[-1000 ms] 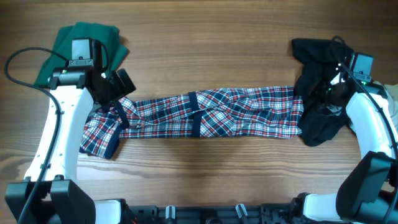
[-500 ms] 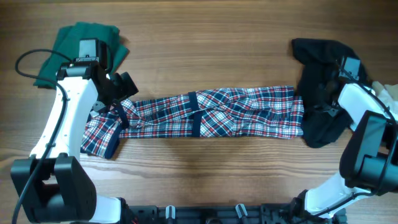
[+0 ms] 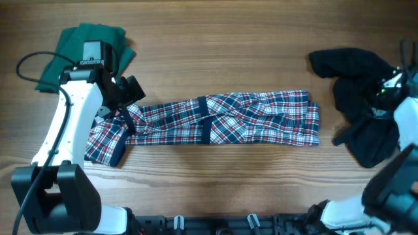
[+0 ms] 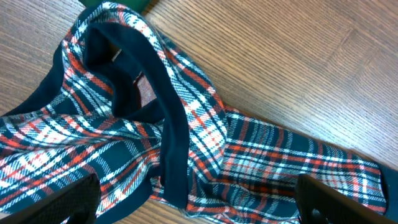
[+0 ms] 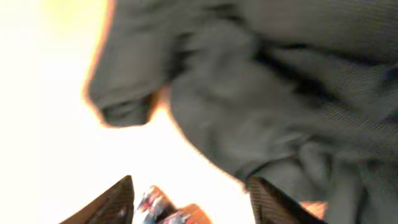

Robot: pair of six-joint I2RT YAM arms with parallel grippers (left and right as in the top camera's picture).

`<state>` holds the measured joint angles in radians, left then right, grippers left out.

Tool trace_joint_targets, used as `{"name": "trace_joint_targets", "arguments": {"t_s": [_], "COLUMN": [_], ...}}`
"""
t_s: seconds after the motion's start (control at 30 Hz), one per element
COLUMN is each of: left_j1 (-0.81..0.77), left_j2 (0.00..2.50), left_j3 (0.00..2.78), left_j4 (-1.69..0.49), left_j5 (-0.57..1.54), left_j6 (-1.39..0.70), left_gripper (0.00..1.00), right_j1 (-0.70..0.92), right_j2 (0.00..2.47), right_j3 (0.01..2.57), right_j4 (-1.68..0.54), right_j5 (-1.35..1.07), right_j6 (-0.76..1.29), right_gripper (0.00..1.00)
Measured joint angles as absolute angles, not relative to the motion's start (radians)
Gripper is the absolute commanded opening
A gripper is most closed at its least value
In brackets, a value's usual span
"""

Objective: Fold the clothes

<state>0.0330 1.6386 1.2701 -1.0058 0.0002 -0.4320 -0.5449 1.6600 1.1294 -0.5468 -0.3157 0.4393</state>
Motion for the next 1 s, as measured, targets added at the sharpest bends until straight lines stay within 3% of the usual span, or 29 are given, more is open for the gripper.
{"name": "trace_joint_targets", "arguments": {"t_s": [0.17,0.33,0.6,0.83,0.93,1.0], "left_j1": [0.033,0.033,0.033,0.033,0.033,0.033], "left_j2": [1.640,1.640,1.641,1.641,1.641,1.641], "left_j3": [1.270,1.270,1.270,1.270,1.270,1.270], "left_j4": [-0.984,-0.977,-0.958,-0.959,-0.958,-0.957], "left_j5": [0.011,0.026,0.028,0.028,0.028,0.028], "left_j6": [-0.432,-0.432,-0.432,-0.432,-0.432,-0.432], "left_gripper": [1.00,1.00,1.00,1.00,1.00,1.00], "right_j1": [-0.496,-0.441,-0.419,-0.416,-0.344,-0.270], "right_j2": [1.619,1.620,1.621,1.589,1.593,1.599], "right_j3": [1.122,1.019,0.784,0.685,0.677,0.673], "right_j4": [-0.809,-0.833,-0.558,-0.338,-0.335,-0.326], "right_j5": [-0.459,-0.475,-0.419,-0.513,-0.558,-0.569], "right_j6": [0.204,0.092,0.068,0.043,0.039,0.058], "right_gripper": [0.71,0.71,0.71,0.70,0.63,0.39]}}
